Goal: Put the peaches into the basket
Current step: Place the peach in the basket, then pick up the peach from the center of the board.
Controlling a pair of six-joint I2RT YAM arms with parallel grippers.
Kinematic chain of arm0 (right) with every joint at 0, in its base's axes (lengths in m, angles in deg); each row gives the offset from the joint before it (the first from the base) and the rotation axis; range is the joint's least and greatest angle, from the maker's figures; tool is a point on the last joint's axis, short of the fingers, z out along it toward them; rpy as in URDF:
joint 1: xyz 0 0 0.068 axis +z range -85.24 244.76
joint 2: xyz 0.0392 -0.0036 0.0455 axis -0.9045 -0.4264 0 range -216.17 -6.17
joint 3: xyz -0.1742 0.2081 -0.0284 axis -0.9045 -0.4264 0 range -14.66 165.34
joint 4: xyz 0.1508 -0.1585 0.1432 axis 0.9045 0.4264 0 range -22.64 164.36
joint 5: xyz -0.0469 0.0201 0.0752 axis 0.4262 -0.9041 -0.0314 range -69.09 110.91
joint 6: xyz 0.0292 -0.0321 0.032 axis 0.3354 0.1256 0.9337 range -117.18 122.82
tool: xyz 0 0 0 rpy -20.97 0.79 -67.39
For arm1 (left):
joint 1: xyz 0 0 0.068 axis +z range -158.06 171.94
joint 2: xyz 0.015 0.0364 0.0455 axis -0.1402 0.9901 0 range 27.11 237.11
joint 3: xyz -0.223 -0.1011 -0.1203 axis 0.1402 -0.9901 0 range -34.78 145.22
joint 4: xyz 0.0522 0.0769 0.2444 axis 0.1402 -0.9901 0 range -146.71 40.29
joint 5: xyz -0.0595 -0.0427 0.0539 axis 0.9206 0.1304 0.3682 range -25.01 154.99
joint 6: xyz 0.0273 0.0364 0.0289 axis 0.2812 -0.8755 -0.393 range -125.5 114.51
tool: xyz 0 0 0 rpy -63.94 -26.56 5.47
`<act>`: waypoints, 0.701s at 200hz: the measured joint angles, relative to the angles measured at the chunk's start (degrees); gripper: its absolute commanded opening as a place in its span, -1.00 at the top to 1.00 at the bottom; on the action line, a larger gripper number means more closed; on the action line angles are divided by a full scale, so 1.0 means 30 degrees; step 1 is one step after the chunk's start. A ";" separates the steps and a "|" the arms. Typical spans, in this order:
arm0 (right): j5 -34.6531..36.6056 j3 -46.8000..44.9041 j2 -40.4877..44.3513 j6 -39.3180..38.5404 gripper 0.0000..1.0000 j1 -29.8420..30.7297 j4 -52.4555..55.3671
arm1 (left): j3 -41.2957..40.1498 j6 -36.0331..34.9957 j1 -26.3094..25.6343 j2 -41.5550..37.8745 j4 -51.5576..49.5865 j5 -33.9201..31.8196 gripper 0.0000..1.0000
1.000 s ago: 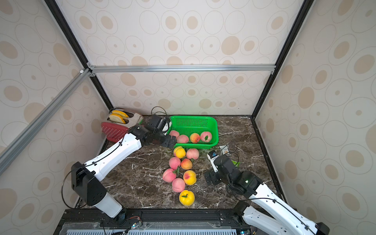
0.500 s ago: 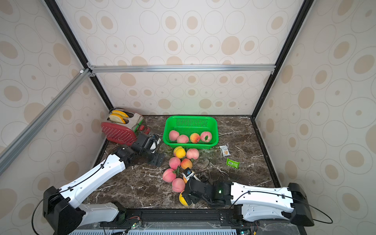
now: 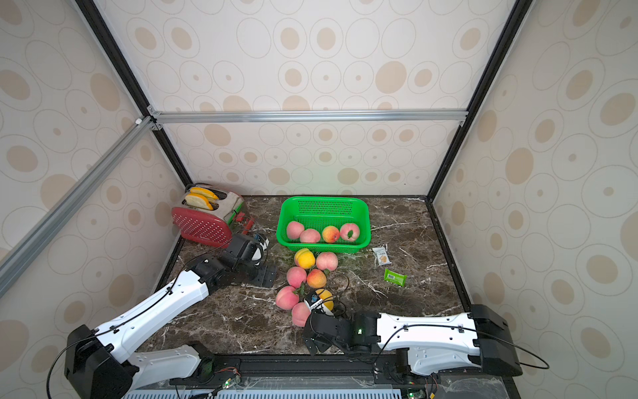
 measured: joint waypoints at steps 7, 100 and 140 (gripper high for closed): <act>-0.0095 -0.0073 -0.0160 0.0022 -1.00 0.0000 -0.0066 | 0.0000 0.0029 0.0000 -0.0007 0.0007 0.0000 -0.98; -0.0714 -0.0437 -0.1938 0.0248 -1.00 0.0000 -0.0998 | -0.1246 0.0495 0.0000 -0.0780 0.0386 -0.0066 -0.98; -0.0714 -0.0576 -0.2186 0.0481 -1.00 0.0000 -0.1064 | -0.1239 0.0503 0.0000 -0.0867 0.0401 -0.0109 -0.98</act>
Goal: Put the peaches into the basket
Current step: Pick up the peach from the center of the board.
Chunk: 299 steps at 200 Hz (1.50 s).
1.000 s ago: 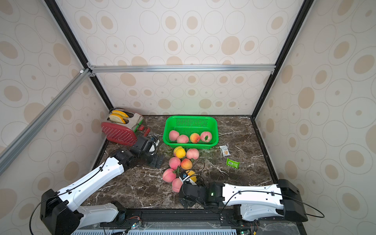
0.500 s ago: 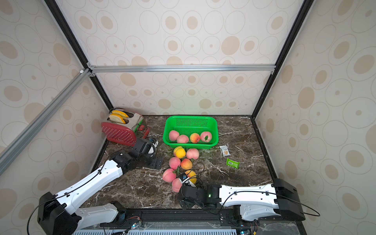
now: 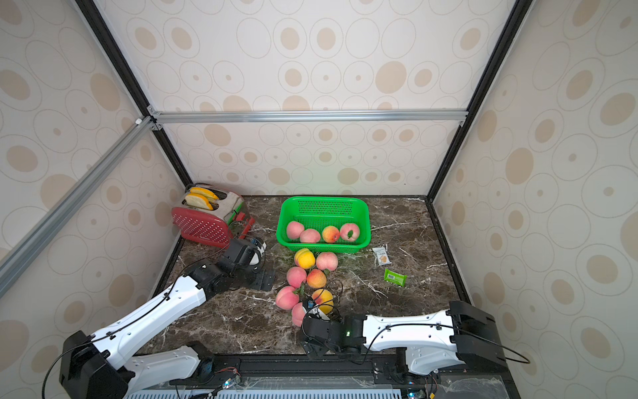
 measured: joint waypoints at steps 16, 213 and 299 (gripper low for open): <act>0.0044 -0.0051 -0.0175 0.0087 -1.00 0.0000 -0.0022 | -0.0007 0.0000 0.0000 0.0000 0.0015 0.0007 -0.98; 0.0160 -0.0612 -0.0299 0.0299 -0.56 0.0000 -0.1035 | -0.0007 0.0000 0.0000 -0.0262 0.0015 -0.0211 -0.98; 0.1064 -0.0386 0.2339 -0.0036 -0.55 0.0000 0.1144 | -0.0007 0.0000 0.0000 -0.0233 0.0022 -0.0197 -0.98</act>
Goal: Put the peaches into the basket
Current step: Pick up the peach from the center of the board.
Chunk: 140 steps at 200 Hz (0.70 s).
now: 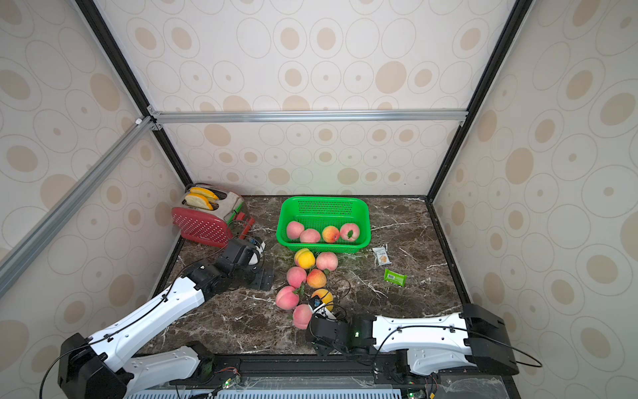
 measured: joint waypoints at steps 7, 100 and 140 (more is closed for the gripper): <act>0.0226 0.0204 0.0408 -0.0095 -0.55 0.0000 0.0321 | 0.0000 0.0000 0.0000 0.0022 0.0000 0.0007 -0.98; 0.0612 0.6135 0.3024 -0.5836 -0.60 -0.5391 0.3286 | 0.0007 0.0007 0.0000 0.0393 0.0007 0.0321 -0.98; -0.1362 0.9158 0.1982 -0.9012 -0.62 -0.9530 0.3453 | 0.0015 0.0000 0.0000 0.0423 0.0000 0.0372 -0.98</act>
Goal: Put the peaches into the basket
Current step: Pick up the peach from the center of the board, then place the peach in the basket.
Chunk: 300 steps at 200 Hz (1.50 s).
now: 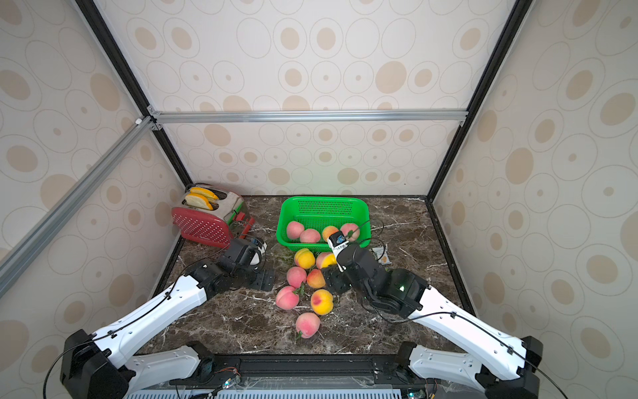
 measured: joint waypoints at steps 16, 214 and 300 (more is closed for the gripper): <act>-0.1209 0.0743 -0.0648 -0.0809 -0.61 -0.1515 -0.0189 | 0.0022 0.0000 0.0000 0.0131 0.0000 0.0131 -0.98; -0.9544 1.0768 -1.5875 -0.4095 -0.58 -1.1322 -0.2244 | 0.0029 -0.0007 0.0000 -0.1056 -0.0350 0.0860 -0.98; -0.9938 1.3850 -1.9766 -0.4656 -0.57 -1.2364 -0.2987 | 0.0058 -0.0015 0.0000 -0.1035 -0.0539 0.1086 -0.98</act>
